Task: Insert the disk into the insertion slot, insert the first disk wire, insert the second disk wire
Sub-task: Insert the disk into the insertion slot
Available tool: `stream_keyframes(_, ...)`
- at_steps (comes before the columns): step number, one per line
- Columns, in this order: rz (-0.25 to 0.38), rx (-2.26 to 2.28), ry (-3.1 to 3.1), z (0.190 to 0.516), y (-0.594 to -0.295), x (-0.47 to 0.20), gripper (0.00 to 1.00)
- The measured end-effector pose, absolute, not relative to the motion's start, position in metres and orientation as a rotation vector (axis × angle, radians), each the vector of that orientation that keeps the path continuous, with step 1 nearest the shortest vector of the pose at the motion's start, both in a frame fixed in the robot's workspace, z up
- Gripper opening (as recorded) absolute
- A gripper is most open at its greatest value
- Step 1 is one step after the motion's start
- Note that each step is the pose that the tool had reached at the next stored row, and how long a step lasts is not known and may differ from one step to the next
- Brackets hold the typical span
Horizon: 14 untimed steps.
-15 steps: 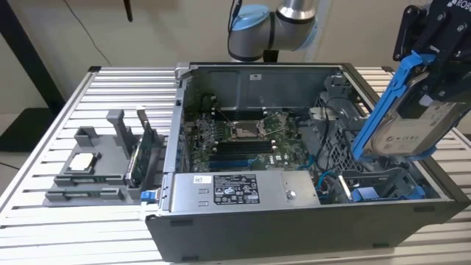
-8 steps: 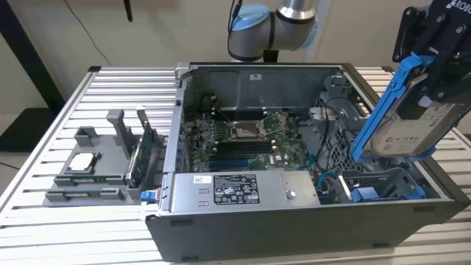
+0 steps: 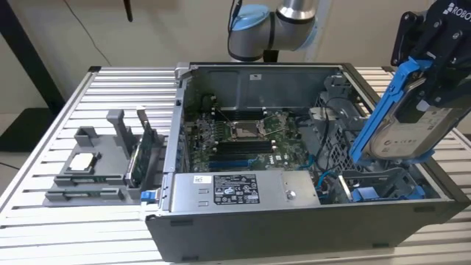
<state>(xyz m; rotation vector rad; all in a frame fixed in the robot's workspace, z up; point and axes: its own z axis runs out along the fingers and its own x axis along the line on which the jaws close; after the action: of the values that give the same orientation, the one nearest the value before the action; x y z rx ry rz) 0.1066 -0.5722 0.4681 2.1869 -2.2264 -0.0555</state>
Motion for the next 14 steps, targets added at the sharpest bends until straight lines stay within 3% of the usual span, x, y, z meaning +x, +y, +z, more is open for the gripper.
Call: stream_keyframes(14,-0.055,2.187,-2.226,0.4601,-0.5722,0.1066,0.33)
